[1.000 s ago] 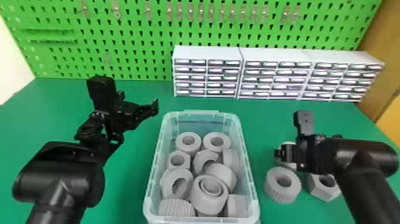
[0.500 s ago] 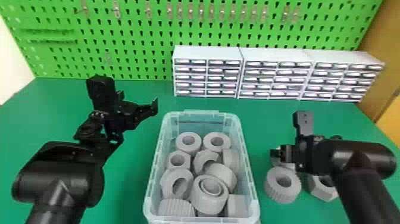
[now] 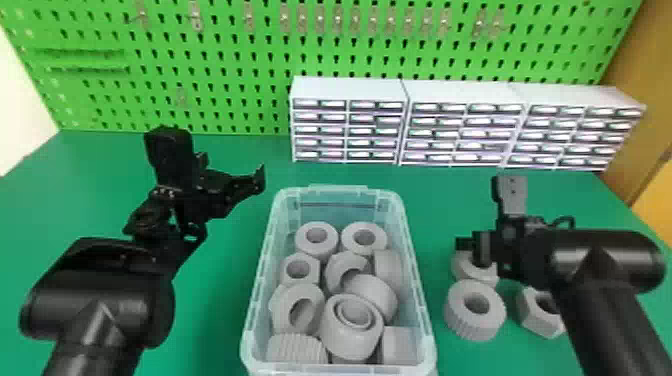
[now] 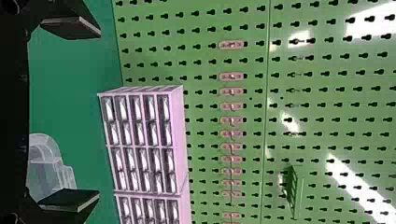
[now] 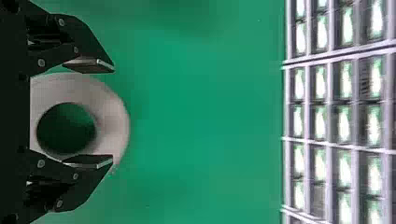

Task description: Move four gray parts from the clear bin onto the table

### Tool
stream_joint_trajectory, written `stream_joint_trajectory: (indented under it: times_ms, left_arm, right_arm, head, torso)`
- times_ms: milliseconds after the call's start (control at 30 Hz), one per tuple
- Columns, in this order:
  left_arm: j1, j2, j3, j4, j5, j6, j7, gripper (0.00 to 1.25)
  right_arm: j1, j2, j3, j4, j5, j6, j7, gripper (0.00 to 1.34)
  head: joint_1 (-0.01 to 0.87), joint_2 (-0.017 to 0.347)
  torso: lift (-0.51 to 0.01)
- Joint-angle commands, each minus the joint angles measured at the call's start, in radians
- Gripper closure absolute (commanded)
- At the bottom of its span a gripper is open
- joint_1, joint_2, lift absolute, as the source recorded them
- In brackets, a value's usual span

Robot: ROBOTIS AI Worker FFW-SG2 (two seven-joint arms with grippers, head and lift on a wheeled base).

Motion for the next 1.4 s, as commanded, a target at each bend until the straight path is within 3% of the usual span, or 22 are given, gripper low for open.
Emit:
stream_joint_trajectory:
  times_ms: [0, 200, 433, 700, 1000, 1367]
  left_arm:
    - [0.000, 0.000, -0.001, 0.001, 0.000, 0.000, 0.000, 0.08]
    - [0.000, 0.000, -0.003, 0.001, 0.000, 0.000, 0.000, 0.08]
    - [0.002, 0.000, -0.003, 0.001, 0.000, 0.002, 0.000, 0.08]
    - [0.003, 0.000, -0.003, 0.001, 0.000, 0.003, 0.000, 0.08]
    - [0.012, 0.000, 0.008, -0.001, 0.000, 0.003, 0.000, 0.08]
    - [-0.002, 0.000, 0.011, 0.004, -0.008, 0.003, 0.000, 0.08]
  right_arm:
    - [-0.001, 0.003, 0.025, -0.097, 0.040, 0.005, -0.001, 0.55]
    - [-0.004, 0.011, 0.066, -0.243, 0.091, 0.044, -0.001, 0.54]
    - [-0.008, -0.002, 0.147, -0.349, 0.042, 0.041, -0.001, 0.53]
    - [-0.038, -0.009, 0.272, -0.377, -0.065, 0.082, -0.001, 0.53]
    - [-0.060, -0.014, 0.367, -0.435, -0.090, 0.240, -0.001, 0.53]
    - [-0.070, -0.049, 0.467, -0.450, -0.203, 0.338, -0.001, 0.53]
  head:
    - [0.686, 0.026]
    - [0.686, 0.026]
    - [0.686, 0.026]
    - [0.686, 0.026]
    - [0.686, 0.026]
    - [0.686, 0.026]
  torso:
    - [-0.050]
    - [-0.050]
    - [-0.050]
    - [-0.050]
    - [-0.050]
    - [-0.050]
